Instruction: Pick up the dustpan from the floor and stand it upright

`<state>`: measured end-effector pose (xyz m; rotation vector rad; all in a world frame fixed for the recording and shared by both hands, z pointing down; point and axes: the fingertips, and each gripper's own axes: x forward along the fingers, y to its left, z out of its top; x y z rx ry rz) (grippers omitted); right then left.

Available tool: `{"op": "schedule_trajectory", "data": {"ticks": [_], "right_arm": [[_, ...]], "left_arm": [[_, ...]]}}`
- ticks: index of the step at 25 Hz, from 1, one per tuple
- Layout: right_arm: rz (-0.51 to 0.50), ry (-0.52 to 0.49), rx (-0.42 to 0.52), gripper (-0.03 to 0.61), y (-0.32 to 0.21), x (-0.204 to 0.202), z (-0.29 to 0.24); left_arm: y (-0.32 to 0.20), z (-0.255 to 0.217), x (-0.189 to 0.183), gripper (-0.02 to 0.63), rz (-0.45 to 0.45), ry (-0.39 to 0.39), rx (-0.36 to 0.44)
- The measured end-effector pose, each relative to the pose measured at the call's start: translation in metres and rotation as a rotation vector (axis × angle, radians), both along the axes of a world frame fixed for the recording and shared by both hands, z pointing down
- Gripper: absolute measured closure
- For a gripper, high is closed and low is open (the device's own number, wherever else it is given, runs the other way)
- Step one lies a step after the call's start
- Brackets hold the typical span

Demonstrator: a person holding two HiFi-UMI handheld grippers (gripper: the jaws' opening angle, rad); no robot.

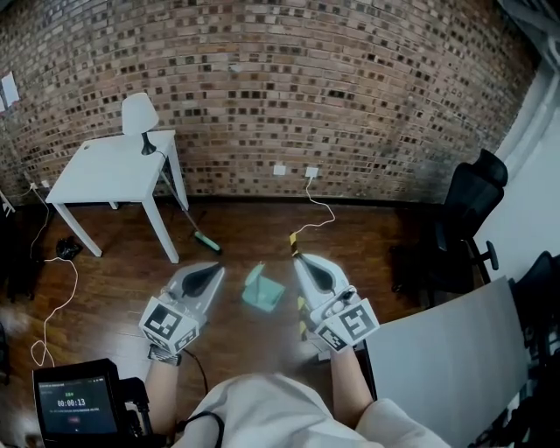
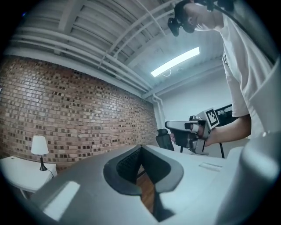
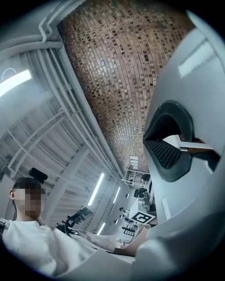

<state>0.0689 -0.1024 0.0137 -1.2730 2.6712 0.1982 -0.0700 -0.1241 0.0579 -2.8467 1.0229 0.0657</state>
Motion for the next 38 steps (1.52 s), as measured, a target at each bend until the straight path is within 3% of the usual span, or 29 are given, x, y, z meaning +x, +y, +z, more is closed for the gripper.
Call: {"op": "schedule_trajectory", "data": {"ticks": [8, 16, 22, 27, 33, 38], "right_arm": [[0.049, -0.005, -0.026, 0.565, 0.027, -0.017, 0.001], [0.065, -0.013, -0.05, 0.565, 0.091, -0.023, 0.012], [0.056, -0.037, -0.045, 0.565, 0.163, -0.013, 0.013], [0.046, -0.06, -0.026, 0.565, 0.256, 0.029, 0.006], [0.043, -0.018, -0.084, 0.565, 0.357, 0.061, 0.018], [0.053, -0.021, -0.127, 0.565, 0.417, 0.072, 0.027]], "left_arm": [[0.024, 0.002, -0.018, 0.614, 0.061, 0.009, -0.059], [0.083, 0.018, -0.017, 0.614, 0.092, 0.001, -0.082], [0.164, 0.014, -0.001, 0.614, 0.104, 0.01, -0.078], [0.255, 0.001, 0.026, 0.615, 0.067, 0.018, -0.042], [0.361, 0.001, 0.039, 0.614, -0.015, 0.034, -0.073], [0.424, -0.004, 0.047, 0.614, -0.023, 0.027, -0.079]]}}
